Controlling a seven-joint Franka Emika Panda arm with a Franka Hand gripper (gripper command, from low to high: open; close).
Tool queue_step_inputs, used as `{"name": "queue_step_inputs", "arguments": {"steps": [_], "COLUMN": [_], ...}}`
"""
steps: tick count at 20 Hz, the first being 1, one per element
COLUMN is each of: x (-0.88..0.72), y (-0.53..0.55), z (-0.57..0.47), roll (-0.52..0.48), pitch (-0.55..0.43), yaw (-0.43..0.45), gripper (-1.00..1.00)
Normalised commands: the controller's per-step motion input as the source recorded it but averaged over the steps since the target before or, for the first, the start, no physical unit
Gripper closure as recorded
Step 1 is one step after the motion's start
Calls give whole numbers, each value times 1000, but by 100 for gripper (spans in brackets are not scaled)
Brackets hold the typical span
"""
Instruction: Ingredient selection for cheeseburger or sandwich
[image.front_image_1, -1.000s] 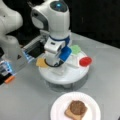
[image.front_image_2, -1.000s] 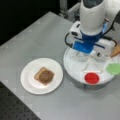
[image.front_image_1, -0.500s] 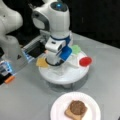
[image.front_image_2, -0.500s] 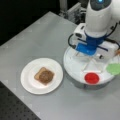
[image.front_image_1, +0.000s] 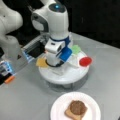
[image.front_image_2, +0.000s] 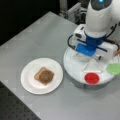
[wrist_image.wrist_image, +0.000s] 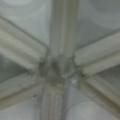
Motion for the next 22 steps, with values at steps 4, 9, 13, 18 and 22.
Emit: {"name": "queue_step_inputs", "arguments": {"steps": [4, 9, 13, 18, 22], "x": [-53, -61, -75, -112, -138], "y": [75, 93, 90, 69, 60], "z": [-168, -148, -119, -137, -194], "roll": [-24, -27, -27, -18, -15], "pitch": [-140, -130, -136, -120, -151], "yaw": [-9, -7, 9, 113, 393], "gripper": [-100, -100, -100, -100, -100]}}
